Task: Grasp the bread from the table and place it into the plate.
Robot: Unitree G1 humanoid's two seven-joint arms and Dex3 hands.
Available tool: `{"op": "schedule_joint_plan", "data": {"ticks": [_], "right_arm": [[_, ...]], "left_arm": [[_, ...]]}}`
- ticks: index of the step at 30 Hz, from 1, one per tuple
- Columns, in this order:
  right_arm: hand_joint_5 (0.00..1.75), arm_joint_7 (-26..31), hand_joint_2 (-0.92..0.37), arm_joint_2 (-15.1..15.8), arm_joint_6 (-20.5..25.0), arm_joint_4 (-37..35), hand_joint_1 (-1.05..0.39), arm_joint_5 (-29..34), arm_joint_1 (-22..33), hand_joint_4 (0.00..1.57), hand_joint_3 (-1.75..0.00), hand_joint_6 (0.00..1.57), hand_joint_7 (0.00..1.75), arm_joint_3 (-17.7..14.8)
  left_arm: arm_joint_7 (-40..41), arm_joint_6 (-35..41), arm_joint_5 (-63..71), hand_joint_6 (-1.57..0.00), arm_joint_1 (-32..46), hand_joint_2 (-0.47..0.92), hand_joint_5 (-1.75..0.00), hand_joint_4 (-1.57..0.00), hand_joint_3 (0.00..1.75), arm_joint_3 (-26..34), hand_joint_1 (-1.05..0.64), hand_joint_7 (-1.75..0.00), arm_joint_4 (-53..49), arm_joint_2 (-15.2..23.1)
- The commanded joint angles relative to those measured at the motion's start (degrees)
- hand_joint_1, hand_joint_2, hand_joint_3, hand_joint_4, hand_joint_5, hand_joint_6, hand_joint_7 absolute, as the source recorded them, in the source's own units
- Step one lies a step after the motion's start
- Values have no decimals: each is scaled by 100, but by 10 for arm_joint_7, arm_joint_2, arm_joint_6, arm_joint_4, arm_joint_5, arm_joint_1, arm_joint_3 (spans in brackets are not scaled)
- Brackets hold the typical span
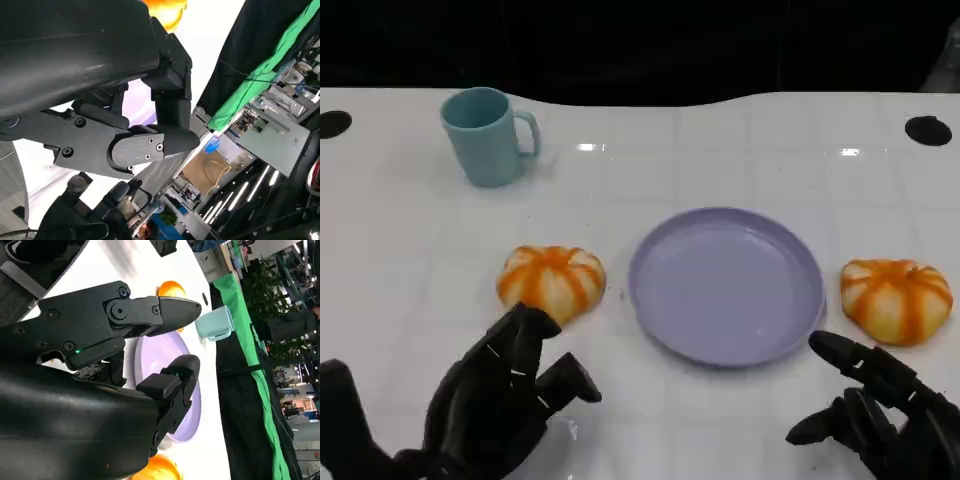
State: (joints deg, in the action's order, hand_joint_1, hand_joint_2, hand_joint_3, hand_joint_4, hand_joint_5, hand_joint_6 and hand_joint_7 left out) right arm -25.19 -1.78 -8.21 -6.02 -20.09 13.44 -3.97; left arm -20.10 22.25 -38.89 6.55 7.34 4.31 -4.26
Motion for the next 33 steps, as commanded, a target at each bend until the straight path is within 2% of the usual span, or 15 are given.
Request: {"op": "schedule_joint_plan", "data": {"ticks": [1,4,5,7,9,12,14,16,20,22,24,27,31,33], "right_arm": [[112,1,-92,8,-2,5,-75,-1,4,73,-33,95,38,-5],[112,1,-92,8,-2,5,-75,-1,4,73,-33,94,38,-5],[112,5,-92,8,-2,7,-75,2,5,73,-33,94,38,-4],[112,5,-92,7,-8,4,-75,5,3,73,-34,94,38,-3],[112,3,-92,6,-9,1,-75,4,0,72,-34,94,38,-5],[112,5,-92,6,-3,1,-75,2,-2,72,-34,93,38,-6],[112,6,-92,6,-2,3,-75,4,-2,72,-34,94,38,-6],[112,6,-92,6,-2,2,-75,3,-2,72,-34,94,38,-5],[113,8,-92,7,0,1,-76,4,-3,73,-34,94,39,-6],[113,11,-92,7,3,4,-76,5,-3,73,-34,94,39,-5],[113,13,-92,8,5,7,-76,6,-2,73,-34,95,40,-4],[114,14,-92,8,6,8,-76,6,-2,74,-34,95,40,-4],[114,9,-92,8,4,4,-75,1,-4,73,-34,93,40,-4],[114,7,-92,7,2,1,-75,-1,-5,73,-33,93,40,-5]], "left_arm": [[4,5,-2,-53,3,92,-175,-68,46,4,-50,-163,13,5],[4,6,-2,-53,3,92,-175,-68,46,5,-50,-163,13,4],[-8,-18,17,-53,0,92,-175,-68,46,-2,-50,-163,11,10],[-27,-70,61,-52,-6,92,-167,-59,40,-16,-54,-132,7,22],[-34,-101,89,-52,-10,92,-160,-55,37,-24,-54,-118,3,28],[-43,-148,135,-55,-22,92,-140,-49,30,-38,-50,-74,-2,45],[-30,-166,171,-59,-27,92,-131,-48,24,-47,-48,-59,4,55],[-17,-193,217,-61,-31,92,-128,-48,21,-56,-47,-54,7,67],[14,-270,320,-56,-36,92,-113,-37,10,-72,-42,-43,6,92],[29,-290,350,-55,-40,92,-111,-35,8,-75,-41,-40,6,98],[44,-304,377,-56,-44,91,-107,-26,3,-77,-41,-29,8,104],[50,-310,386,-57,-45,91,-106,-24,1,-78,-41,-24,6,105],[103,-369,598,-45,-85,84,-90,-6,0,-101,-41,-12,24,197],[117,-372,664,-42,-95,81,-83,-1,0,-113,-41,-8,30,224]]}}
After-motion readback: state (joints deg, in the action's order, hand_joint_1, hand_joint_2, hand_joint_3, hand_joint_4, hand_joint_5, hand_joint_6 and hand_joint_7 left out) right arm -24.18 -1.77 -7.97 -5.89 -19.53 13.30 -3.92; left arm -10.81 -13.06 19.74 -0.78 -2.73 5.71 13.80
